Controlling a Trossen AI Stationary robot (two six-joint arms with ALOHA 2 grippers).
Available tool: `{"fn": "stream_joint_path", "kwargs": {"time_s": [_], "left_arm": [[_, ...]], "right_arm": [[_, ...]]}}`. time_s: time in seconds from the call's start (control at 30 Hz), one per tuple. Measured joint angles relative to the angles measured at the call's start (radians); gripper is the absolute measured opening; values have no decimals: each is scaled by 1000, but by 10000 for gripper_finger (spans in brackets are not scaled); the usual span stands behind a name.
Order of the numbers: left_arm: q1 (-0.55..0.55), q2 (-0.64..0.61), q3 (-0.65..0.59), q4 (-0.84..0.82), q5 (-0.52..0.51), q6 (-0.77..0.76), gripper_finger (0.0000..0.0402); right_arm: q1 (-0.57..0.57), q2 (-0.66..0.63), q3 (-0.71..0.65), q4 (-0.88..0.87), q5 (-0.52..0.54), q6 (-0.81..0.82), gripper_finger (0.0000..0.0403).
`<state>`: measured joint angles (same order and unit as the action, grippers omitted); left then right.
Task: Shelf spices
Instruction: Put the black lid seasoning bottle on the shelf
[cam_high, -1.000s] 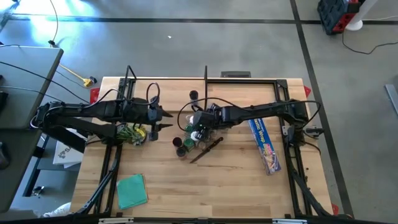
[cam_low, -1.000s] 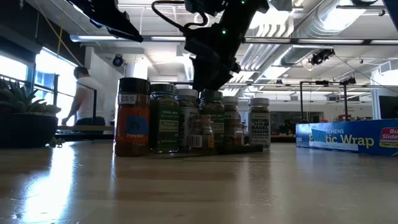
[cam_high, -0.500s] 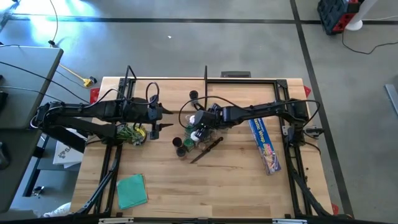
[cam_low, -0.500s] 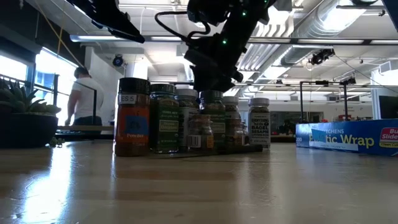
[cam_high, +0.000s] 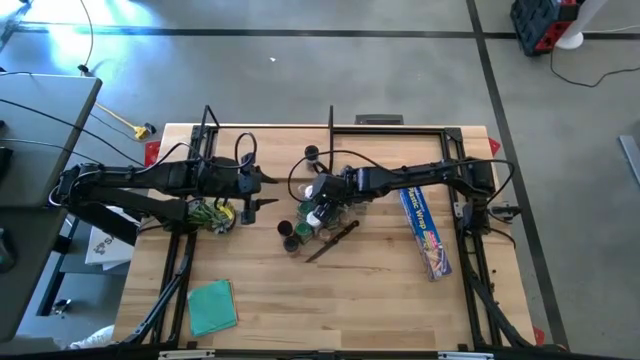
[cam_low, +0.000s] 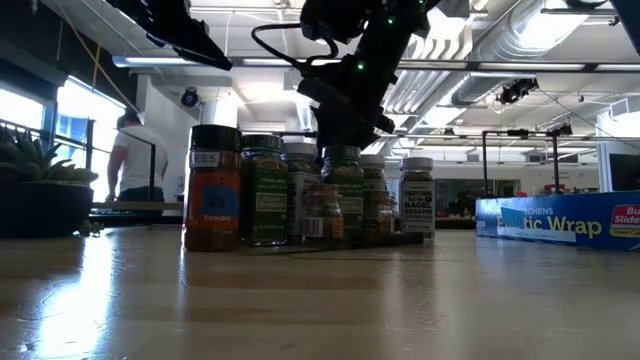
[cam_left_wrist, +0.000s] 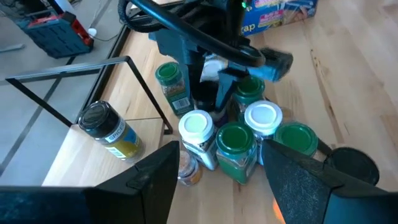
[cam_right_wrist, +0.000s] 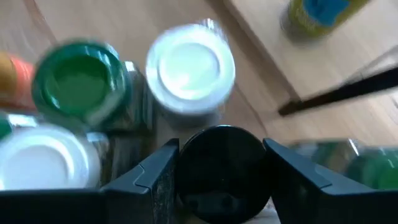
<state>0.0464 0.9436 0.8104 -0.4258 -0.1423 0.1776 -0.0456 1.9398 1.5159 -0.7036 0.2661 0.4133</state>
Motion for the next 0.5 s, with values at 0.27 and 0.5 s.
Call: {"fn": "stream_joint_path", "kwargs": {"time_s": [0.27, 0.5], "left_arm": [[1, 0, 0, 34, 57, 17, 225], [18, 0, -5, 84, 64, 17, 225]], "right_arm": [[80, -2, 418, -383, 142, -101, 192], [84, -4, 679, -363, 282, -259, 193]]}}
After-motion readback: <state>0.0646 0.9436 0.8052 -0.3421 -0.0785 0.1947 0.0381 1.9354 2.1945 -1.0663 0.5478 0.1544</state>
